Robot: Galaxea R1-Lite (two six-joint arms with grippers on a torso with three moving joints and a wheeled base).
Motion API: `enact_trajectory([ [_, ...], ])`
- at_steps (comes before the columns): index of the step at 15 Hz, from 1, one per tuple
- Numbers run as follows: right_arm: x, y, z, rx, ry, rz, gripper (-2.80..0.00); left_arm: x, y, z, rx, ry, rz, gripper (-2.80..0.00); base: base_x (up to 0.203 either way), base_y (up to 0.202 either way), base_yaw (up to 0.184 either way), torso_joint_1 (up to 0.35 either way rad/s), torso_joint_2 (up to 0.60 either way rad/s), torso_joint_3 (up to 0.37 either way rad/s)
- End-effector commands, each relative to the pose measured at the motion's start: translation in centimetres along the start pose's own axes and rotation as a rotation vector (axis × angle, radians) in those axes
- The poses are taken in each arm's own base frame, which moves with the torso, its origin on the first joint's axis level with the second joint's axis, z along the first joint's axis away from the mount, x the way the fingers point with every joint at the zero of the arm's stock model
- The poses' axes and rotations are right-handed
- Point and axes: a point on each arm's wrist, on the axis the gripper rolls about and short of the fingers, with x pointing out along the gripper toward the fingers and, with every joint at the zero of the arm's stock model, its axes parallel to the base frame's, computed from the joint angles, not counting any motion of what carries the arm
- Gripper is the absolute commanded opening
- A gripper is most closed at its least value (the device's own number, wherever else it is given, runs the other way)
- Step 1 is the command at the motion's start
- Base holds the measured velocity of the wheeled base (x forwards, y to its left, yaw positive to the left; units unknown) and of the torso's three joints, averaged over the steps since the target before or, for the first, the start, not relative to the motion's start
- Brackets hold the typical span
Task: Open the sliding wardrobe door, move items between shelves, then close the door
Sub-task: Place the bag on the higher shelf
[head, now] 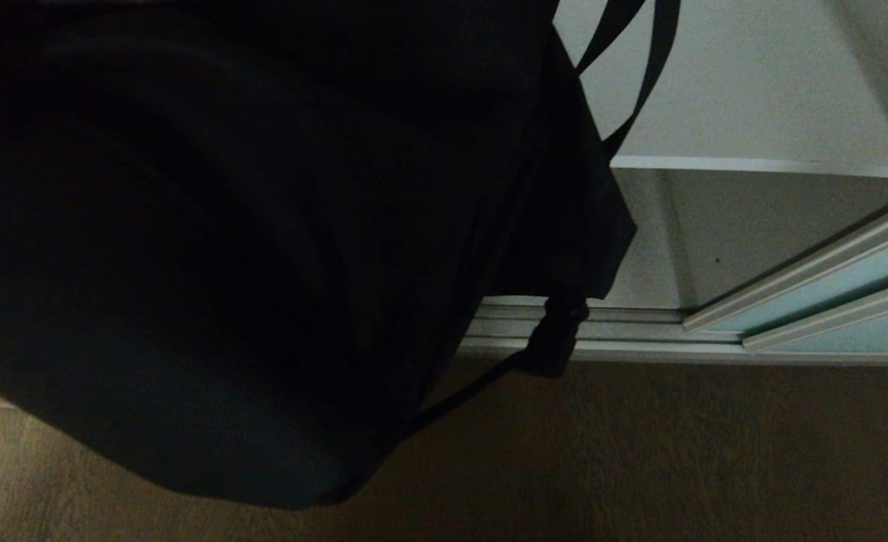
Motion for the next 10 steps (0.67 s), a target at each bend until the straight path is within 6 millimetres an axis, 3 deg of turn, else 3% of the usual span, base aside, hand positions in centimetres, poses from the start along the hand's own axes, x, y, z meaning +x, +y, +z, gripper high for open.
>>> enact_trajectory([
  [1,0.0,0.0,0.0,0.0,-0.003,0.001,-2.8,1.8,-1.2,0.4,0.012,0.003,-0.029,-2.8,0.0,0.0,0.0,0.0,0.0,0.0],
  [5,0.0,0.0,0.0,0.0,-0.003,0.001,-2.8,2.7,-1.8,2.6,0.016,-0.062,-0.04,-2.8,0.0,0.0,0.0,0.0,0.0,0.0],
  [10,0.0,0.0,0.0,0.0,-0.003,0.001,-2.8,5.3,-2.8,4.2,-0.009,-0.118,-0.03,-2.8,0.0,0.0,0.0,0.0,0.0,0.0],
])
